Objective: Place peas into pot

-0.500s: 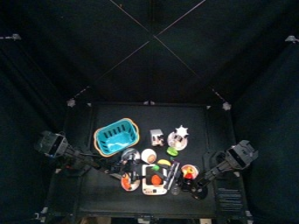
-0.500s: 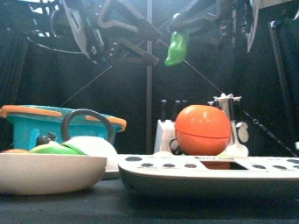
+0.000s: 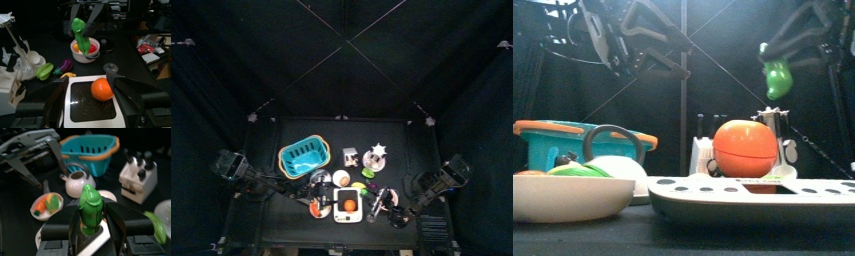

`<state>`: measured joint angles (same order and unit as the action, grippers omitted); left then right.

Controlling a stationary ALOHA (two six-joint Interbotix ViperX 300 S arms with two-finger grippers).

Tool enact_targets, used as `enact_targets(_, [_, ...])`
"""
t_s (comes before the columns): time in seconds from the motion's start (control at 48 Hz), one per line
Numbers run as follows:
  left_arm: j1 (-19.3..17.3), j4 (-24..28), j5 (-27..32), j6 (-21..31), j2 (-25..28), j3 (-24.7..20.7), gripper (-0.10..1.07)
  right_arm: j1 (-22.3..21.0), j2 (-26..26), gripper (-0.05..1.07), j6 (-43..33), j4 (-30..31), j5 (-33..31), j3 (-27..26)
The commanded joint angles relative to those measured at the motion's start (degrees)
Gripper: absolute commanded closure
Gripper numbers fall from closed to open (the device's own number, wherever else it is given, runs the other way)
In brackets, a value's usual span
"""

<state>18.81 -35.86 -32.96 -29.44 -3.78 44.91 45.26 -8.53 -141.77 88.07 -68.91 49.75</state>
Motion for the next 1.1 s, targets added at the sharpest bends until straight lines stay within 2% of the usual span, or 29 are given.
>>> enact_targets(0.0, [0.0, 0.0, -0.26, -0.09, -1.05, -0.62, 0.03, 0.88, -4.22, 0.42, -0.09, -11.43, 1.49, 0.79])
enact_targets(0.062, [0.0, 0.0, -0.18, -0.09, -0.97, -0.44, 0.03, 0.88, -6.15, 0.42, -0.18, -18.72, 2.9, 2.2])
enact_targets(0.146, [0.0, 0.0, -0.18, -0.09, -1.05, -0.09, 0.03, 0.88, -8.17, 0.42, -0.26, -23.99, 4.22, 3.52])
enact_targets(0.375, [0.0, -0.09, -0.18, 0.0, -1.14, -0.09, 0.03, 1.58, -10.37, 0.42, -0.18, -26.28, 8.0, 3.96])
enact_targets(0.667, [0.0, -0.26, -0.18, -0.09, -1.14, 0.0, 0.03, 5.1, -13.8, 0.42, -0.35, -37.0, 10.2, 5.71])
enact_targets(0.792, [0.0, -0.26, -0.18, -0.09, -1.05, 0.0, 0.03, 4.66, -13.54, 0.42, -0.53, -38.85, 11.69, 6.94])
enact_targets(1.083, [0.0, -0.26, 0.53, -0.09, -0.97, 0.0, 0.03, 0.26, -12.39, 0.42, -0.44, -37.62, 17.58, 9.23])
